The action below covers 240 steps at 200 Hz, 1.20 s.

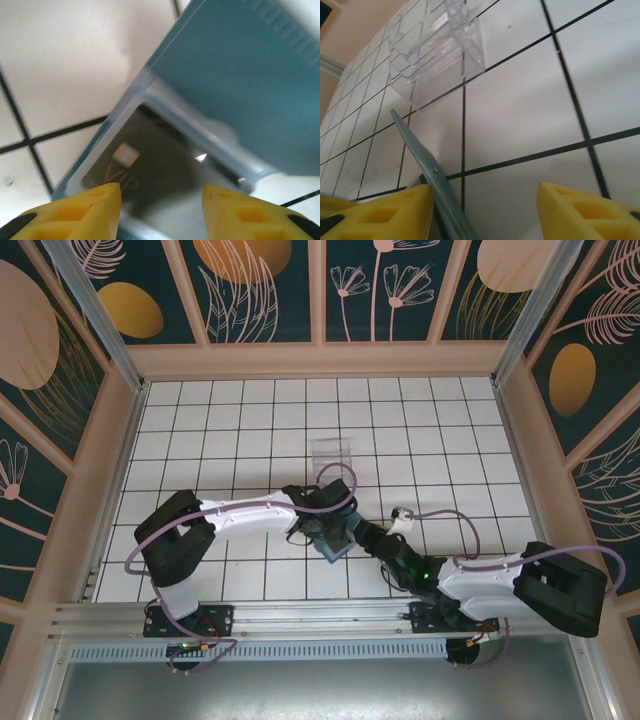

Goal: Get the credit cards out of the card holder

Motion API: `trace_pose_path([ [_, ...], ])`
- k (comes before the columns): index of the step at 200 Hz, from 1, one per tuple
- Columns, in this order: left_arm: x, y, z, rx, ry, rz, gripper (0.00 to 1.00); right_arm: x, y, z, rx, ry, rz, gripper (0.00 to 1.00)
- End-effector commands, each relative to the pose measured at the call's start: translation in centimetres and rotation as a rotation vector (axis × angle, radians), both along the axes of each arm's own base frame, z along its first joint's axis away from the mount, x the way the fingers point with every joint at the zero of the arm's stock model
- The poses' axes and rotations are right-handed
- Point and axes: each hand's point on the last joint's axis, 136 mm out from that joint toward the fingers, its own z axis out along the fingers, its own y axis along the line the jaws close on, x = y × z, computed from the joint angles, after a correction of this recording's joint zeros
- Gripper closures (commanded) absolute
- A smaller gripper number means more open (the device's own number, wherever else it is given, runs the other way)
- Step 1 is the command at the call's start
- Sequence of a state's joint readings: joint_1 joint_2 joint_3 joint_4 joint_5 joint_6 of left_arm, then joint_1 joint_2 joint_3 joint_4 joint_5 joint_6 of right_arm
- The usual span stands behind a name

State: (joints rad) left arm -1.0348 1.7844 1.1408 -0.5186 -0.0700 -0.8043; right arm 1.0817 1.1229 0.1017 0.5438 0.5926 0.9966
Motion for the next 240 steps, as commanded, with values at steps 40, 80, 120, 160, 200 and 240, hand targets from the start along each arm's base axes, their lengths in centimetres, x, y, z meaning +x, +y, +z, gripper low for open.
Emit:
trace_pose_path([
  [40, -2.5, 3.5, 0.0, 0.019, 0.050, 0.063, 0.64, 1.5, -2.9, -1.9, -0.195, 0.090, 0.000, 0.44],
  [80, -3.2, 3.8, -0.8, -0.014, 0.064, 0.079, 0.84, 1.6, -1.3, -2.1, -0.235, 0.104, 0.104, 0.44],
  [120, -1.8, 5.2, -0.3, 0.049, -0.035, 0.072, 1.00, 2.2, -1.0, -2.9, -0.388, 0.150, 0.155, 0.41],
  [160, -0.2, 6.2, 0.6, 0.123, -0.148, 0.015, 1.00, 3.0, 0.5, -3.4, -0.462, 0.227, 0.274, 0.37],
  [200, 1.0, 7.7, 0.0, 0.239, -0.196, -0.021, 1.00, 3.0, 2.5, -4.1, -0.274, 0.359, 0.403, 0.45],
  [240, 1.7, 7.4, -0.2, 0.225, -0.204, -0.043, 1.00, 2.5, 4.6, -2.2, -0.098, 0.338, 0.530, 0.53],
])
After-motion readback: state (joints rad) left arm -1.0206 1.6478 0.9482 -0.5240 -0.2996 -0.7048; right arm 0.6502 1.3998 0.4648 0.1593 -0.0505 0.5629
